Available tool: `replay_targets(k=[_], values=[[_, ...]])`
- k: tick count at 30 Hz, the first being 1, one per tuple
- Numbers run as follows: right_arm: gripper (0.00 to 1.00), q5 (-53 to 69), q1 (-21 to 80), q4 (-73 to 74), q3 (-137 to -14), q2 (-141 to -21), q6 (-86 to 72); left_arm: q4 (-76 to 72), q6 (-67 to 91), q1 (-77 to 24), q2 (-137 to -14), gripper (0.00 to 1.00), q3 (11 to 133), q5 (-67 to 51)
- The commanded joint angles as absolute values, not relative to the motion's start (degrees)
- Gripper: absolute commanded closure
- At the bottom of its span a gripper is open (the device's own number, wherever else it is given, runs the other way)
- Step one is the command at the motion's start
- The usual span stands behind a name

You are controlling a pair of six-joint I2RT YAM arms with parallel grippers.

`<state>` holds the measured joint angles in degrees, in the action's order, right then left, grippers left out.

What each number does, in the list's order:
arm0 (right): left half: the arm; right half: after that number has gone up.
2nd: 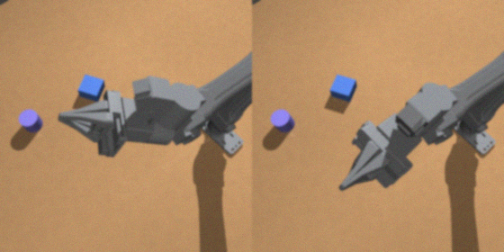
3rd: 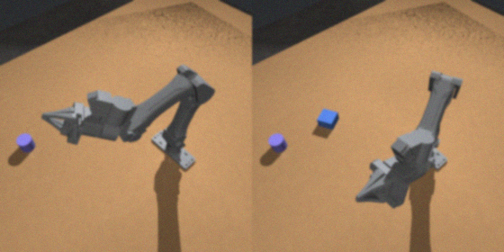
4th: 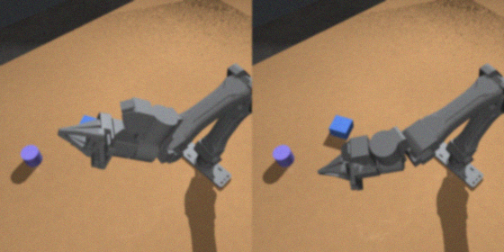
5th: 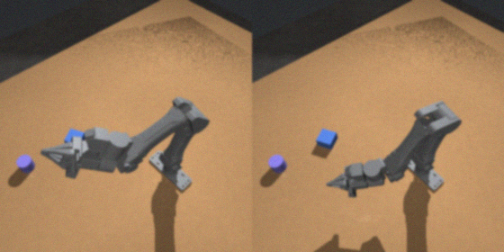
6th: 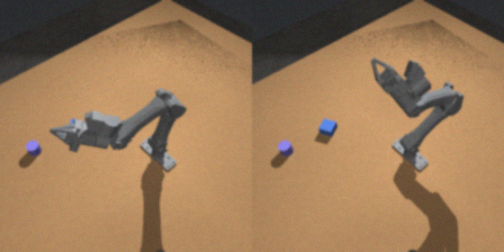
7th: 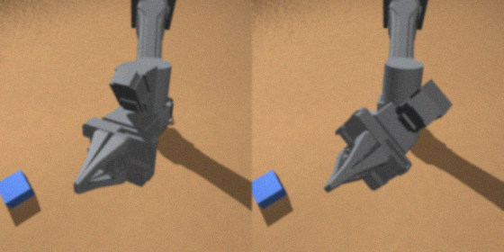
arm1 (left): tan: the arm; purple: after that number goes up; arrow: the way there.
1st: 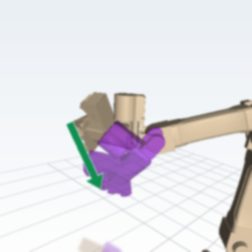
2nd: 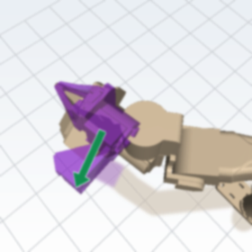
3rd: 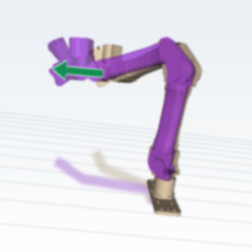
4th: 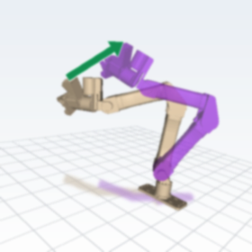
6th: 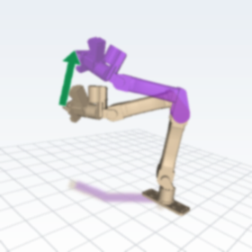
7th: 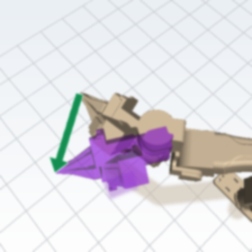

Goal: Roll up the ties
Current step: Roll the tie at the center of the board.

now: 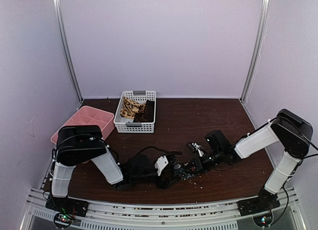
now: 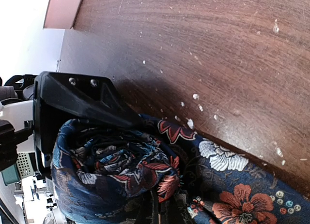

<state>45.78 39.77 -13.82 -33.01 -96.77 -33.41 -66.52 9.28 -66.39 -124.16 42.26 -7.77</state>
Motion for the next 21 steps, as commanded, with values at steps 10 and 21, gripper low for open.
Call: replay_targets(k=[10,21], values=[[1.0,39.13,40.38,-4.45,-32.6,-99.67,-32.58,-63.0,9.28,-67.14,-126.18,0.54,47.99,-7.44],[0.72,42.88,35.81,0.9,-32.92,-88.39,-31.35,-32.11,2.6,-67.15,-119.49,0.81,51.3,-8.73]])
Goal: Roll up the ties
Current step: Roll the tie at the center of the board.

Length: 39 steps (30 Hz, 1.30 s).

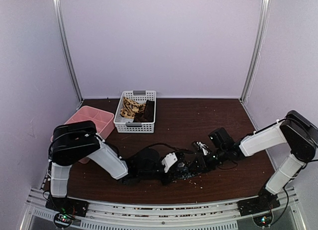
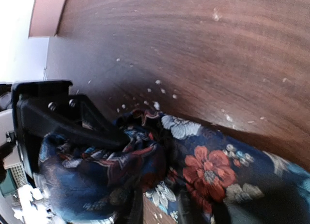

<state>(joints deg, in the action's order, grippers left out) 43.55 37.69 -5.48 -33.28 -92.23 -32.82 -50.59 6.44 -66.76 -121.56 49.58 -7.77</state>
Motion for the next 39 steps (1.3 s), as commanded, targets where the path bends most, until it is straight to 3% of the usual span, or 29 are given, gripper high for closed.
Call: replay_targets(k=[1,4,7,16,18,23,25,28,35,39], values=[[0.67,43.56,35.56,1.38,-33.15,-87.27,-31.24,-29.39,2.15,-67.15,-119.33,0.81,52.01,-8.71],[0.54,46.23,35.52,0.85,-33.61,-84.38,-32.78,-23.6,1.24,-67.15,-119.3,0.81,53.63,-8.73],[0.47,48.47,35.55,0.02,-34.28,-82.93,-35.26,-20.51,1.06,-67.11,-119.87,0.81,55.12,-8.27],[0.42,51.54,38.22,-2.36,-35.56,-87.22,-38.15,-17.97,1.39,-67.06,-121.29,0.79,57.99,-8.12],[0.47,51.17,39.06,-2.66,-35.61,-88.08,-37.86,-17.76,1.42,-67.11,-121.29,0.79,58.07,-8.22],[0.87,47.42,38.35,0.95,-36.66,-89.92,-34.27,-20.09,1.35,-67.06,-120.54,0.73,56.59,-8.76],[0.96,47.48,37.27,1.08,-36.3,-91.07,-33.89,-22.01,0.83,-67.06,-119.97,0.72,55.65,-8.81],[1.0,47.9,35.98,0.43,-35.03,-91.83,-33.45,-24.34,-0.35,-66.82,-119.61,0.7,55.05,-8.7],[1.0,47.72,34.66,-0.76,-33.51,-93.31,-33.41,-39.07,-1.49,-65.65,-116.64,0.3,50.14,-8.2],[1.0,48.27,34.05,-2.22,-32.4,-94.86,-34.06,-46.06,-4.7,-64.8,-114.94,0.24,47.68,-7.28]])
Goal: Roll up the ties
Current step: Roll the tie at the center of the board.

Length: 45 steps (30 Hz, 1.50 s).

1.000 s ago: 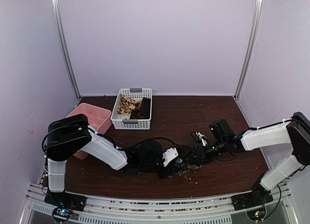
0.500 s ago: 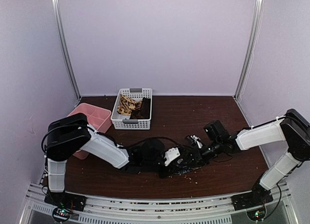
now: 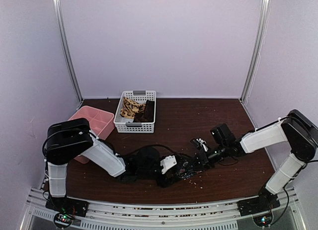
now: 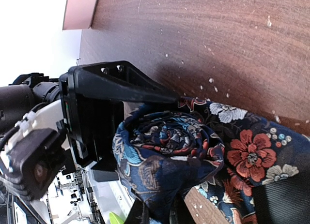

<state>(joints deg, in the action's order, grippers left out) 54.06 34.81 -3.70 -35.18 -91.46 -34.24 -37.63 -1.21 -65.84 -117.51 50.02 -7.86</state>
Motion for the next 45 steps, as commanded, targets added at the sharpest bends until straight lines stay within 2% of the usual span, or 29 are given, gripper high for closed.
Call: replay_targets(k=[1,9,13,17,20,22,25,30,37,45], values=[[1.0,48.38,33.91,-2.4,-32.2,-95.24,-34.1,-47.91,-5.25,-64.78,-115.06,0.24,47.3,-7.5],[1.0,48.54,32.55,-3.14,-31.5,-96.42,-34.19,-57.38,-2.15,-64.78,-121.05,0.23,49.66,-10.46],[1.0,49.1,32.3,-4.19,-31.24,-97.35,-34.57,-60.57,0.45,-64.78,-124.73,0.27,52.01,-11.63],[1.0,49.43,32.32,-5.51,-30.58,-97.45,-35.19,-59.96,0.82,-64.78,-126.47,0.38,53.34,-12.09],[1.0,49.99,32.28,-6.48,-30.41,-97.37,-35.76,-58.92,1.54,-64.62,-126.69,0.58,53.64,-12.59],[0.93,50.02,32.26,-7.11,-30.28,-95.71,-36.15,-57.1,1.81,-64.6,-126.3,0.68,53.47,-13.37],[0.86,49.53,32.3,-8.58,-30.09,-91.39,-36.74,-54.74,1.5,-64.6,-125.22,0.75,51.57,-16.24],[0.82,47.44,32.26,-10.48,-31.61,-86.33,-38.45,-53.68,1.42,-63.43,-123.8,0.79,47.11,-21.46],[0.76,47.61,32.32,-11.27,-32.87,-90.43,-39.07,-56.02,2.88,-62.67,-123.68,0.81,44.65,-26.08],[0.88,43.61,34.23,-4.26,-32.3,-93.63,-34.31,-53.71,3.5,-62.66,-120.76,0.81,44.27,-19.5]])
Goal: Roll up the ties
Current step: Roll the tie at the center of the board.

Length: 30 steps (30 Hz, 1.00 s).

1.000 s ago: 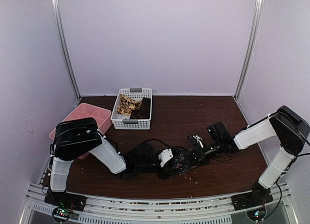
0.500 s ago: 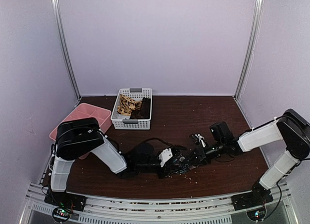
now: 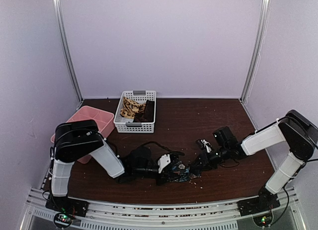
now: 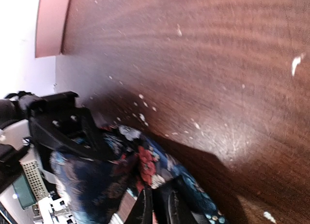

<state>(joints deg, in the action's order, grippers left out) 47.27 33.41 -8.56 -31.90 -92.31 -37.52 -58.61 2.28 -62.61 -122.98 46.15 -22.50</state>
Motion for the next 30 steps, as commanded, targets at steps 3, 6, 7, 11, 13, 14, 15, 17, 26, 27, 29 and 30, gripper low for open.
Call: replay_targets(k=[3,6,7,11,13,14,15,17,26,27,29,30], values=[[0.88,42.03,34.19,-2.05,-32.3,-95.04,-32.65,-51.75,3.49,-62.71,-117.63,0.8,43.68,-17.36],[0.88,40.54,34.23,-0.68,-32.27,-96.27,-31.56,-46.52,2.98,-63.28,-113.24,0.79,43.78,-14.31],[0.88,40.44,34.24,-0.8,-32.07,-96.51,-31.41,-43.83,2.46,-63.53,-112.04,0.79,44.16,-13.37],[0.87,40.25,34.2,-1.6,-31.39,-97.03,-31.63,-28.99,0.49,-63.81,-112.05,0.76,49.1,-12.05],[0.86,40.25,34.21,-1.6,-31.28,-97.22,-31.64,-24.22,0.04,-63.81,-114.33,0.76,51.19,-11.63],[0.86,40.33,34.2,-1.51,-31.21,-97.25,-31.57,-23.0,-0.06,-63.81,-115.5,0.76,51.68,-11.67],[0.86,40.34,34.21,-1.46,-31.03,-97.11,-31.58,-21.76,-0.04,-63.81,-116.69,0.76,52.22,-11.69],[0.85,40.37,34.19,-1.41,-30.66,-96.61,-31.61,-19.23,0.17,-63.81,-118.24,0.76,53.34,-11.94],[0.61,44.53,34.2,-10.61,-28.65,-83.21,-37.67,-13.23,-1.98,-64.25,-120.54,0.76,56.32,-11.54],[0.58,44.93,34.25,-10.05,-29.53,-82.27,-37.79,-13.18,-2.24,-64.28,-120.53,0.76,56.33,-11.51],[0.53,46.06,34.18,-9.91,-30.49,-81.52,-38.52,-13.02,-2.57,-64.33,-120.51,0.76,56.42,-11.56],[0.5,46.85,34.25,-10.57,-30.87,-81.68,-39.16,-13.05,-2.63,-64.34,-120.5,0.76,56.43,-11.61]])
